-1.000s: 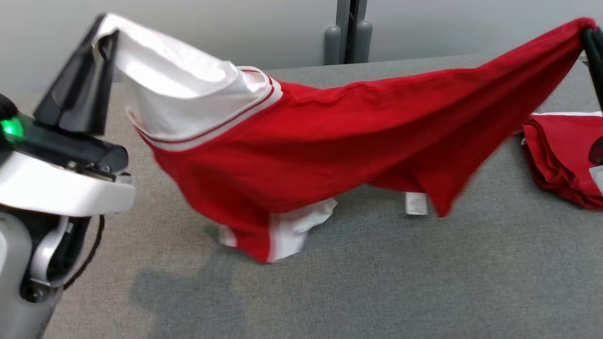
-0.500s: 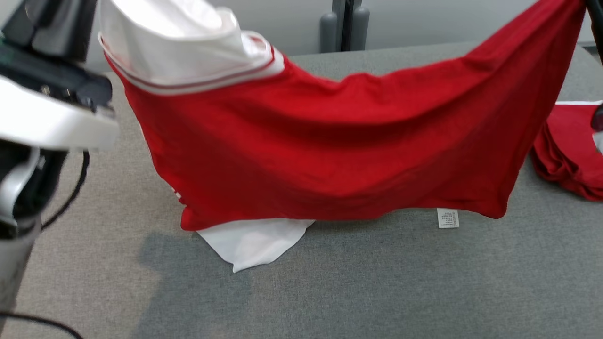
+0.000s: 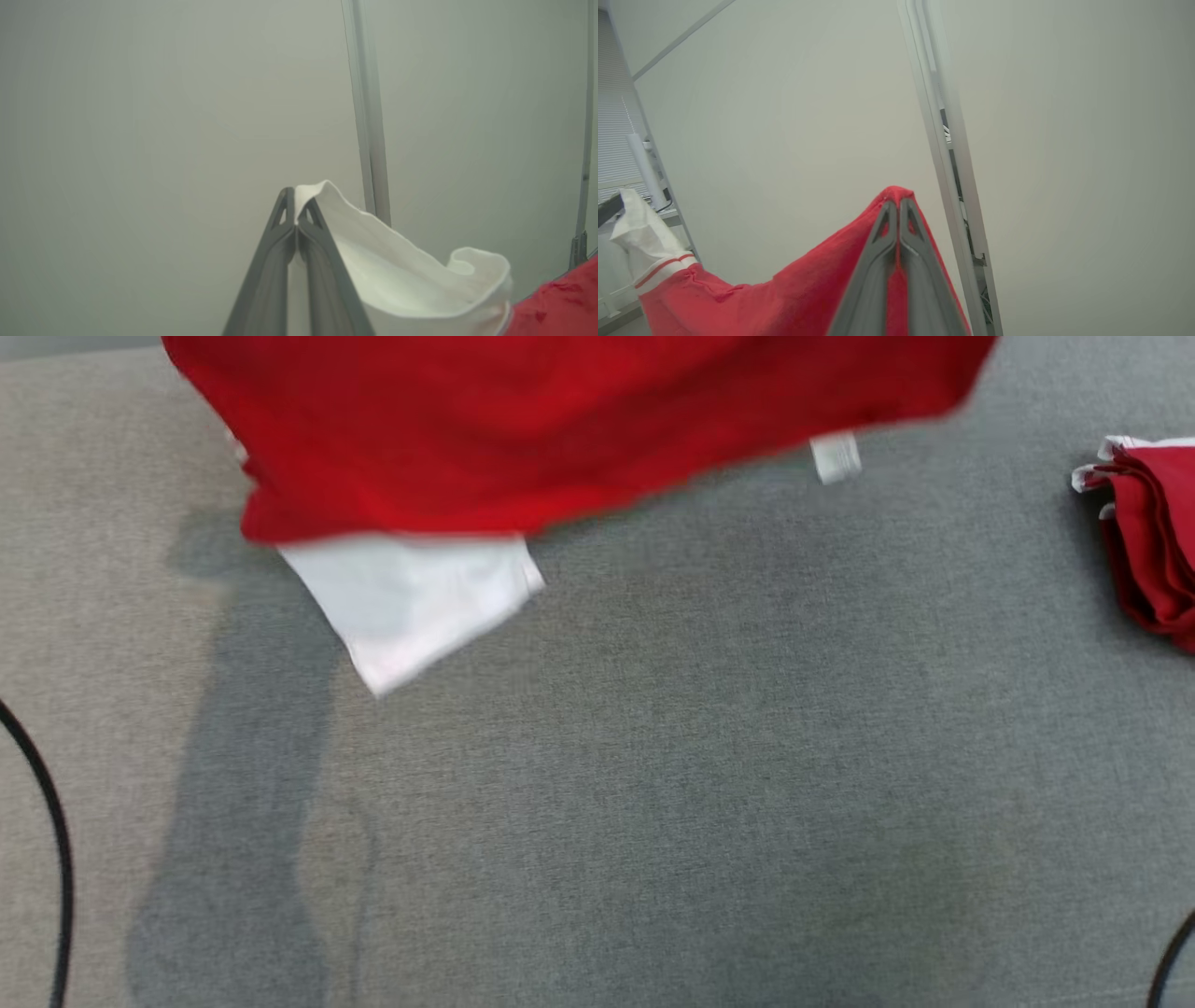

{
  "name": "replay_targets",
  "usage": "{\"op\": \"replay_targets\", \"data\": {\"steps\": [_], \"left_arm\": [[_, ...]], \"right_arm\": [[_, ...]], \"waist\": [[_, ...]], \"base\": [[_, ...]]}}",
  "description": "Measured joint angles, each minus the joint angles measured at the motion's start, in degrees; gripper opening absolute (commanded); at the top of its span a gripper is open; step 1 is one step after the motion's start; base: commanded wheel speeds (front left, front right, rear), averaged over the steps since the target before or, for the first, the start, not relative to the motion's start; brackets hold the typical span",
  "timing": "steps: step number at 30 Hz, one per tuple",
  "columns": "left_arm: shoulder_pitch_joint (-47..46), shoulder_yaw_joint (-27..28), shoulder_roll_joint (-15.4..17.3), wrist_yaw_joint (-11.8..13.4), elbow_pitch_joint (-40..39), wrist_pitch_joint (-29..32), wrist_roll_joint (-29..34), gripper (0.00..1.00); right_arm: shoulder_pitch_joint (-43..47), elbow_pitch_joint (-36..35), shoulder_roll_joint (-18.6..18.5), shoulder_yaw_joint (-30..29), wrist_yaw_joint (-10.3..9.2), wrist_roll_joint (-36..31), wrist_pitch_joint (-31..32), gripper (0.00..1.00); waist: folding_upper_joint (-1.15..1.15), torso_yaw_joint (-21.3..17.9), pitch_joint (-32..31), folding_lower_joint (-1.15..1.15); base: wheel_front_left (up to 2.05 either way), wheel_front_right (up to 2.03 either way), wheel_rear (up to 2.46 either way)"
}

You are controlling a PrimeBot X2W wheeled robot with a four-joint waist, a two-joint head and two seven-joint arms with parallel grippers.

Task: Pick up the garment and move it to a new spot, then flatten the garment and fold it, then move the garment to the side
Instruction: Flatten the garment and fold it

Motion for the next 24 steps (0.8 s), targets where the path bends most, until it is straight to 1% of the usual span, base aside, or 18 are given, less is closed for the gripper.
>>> {"op": "replay_targets", "data": {"steps": [4,7,9,13,15,17,19,20,22,24], "left_arm": [[-7.98,-0.02,0.48,-0.45,9.69,-4.26,2.52,0.0],[-12.54,0.15,-0.15,-0.6,15.43,-6.37,2.63,0.0],[-14.56,-0.05,-0.74,-1.02,18.74,-7.67,2.6,0.0],[-14.81,-0.22,-2.83,-1.58,25.4,-8.24,0.48,0.0],[-14.89,0.26,-3.55,-1.86,27.83,-8.43,-1.24,0.0],[-14.33,0.86,-4.94,-2.0,29.94,-9.09,-3.01,0.0],[-12.69,0.98,-6.23,-2.12,31.3,-9.91,-4.63,0.0],[-11.43,1.49,-6.86,-2.23,31.86,-10.69,-6.25,0.0],[-8.05,1.36,-7.54,-2.24,32.12,-11.81,-7.54,0.0],[-2.96,1.26,-8.96,-2.25,31.06,-13.69,-10.23,0.0]], "right_arm": [[-7.84,11.05,3.94,2.63,0.0,-1.7,-6.94,0.0],[-12.34,18.44,6.02,4.65,0.0,-1.92,-10.54,0.0],[-14.64,22.94,6.88,6.35,0.0,-1.87,-11.68,0.0],[-16.66,30.42,8.53,9.93,0.0,-0.87,-11.99,0.0],[-17.94,32.76,8.59,11.49,0.0,-0.55,-11.82,0.0],[-18.19,34.34,8.55,13.04,0.0,0.64,-11.7,0.0],[-17.59,34.73,8.24,14.72,0.0,2.15,-11.49,0.0],[-17.05,34.85,7.82,15.79,0.0,2.61,-10.98,0.0],[-15.17,34.46,6.39,17.61,0.0,4.02,-10.96,0.0],[-11.57,33.46,4.58,19.56,0.0,5.77,-11.24,0.0]], "waist": [[0.0,-1.71,0.99,0.0],[0.0,-2.5,1.37,0.0],[0.0,-2.48,1.82,0.0],[0.0,-2.01,2.62,0.0],[0.0,-1.84,3.65,0.0],[0.0,-1.46,4.71,0.0],[0.0,-0.91,5.66,0.0],[0.0,-0.66,6.09,0.0],[0.0,-0.1,7.0,0.0],[0.0,0.68,7.55,0.0]], "base": [[0.0,0.0,0.0],[0.0,0.0,0.0],[0.0,0.0,0.0],[0.0,0.0,0.0],[0.0,0.0,0.0],[0.0,0.0,0.0],[0.0,0.0,0.0],[0.0,0.0,0.0],[0.0,0.0,0.0],[0.0,0.0,0.0]]}}
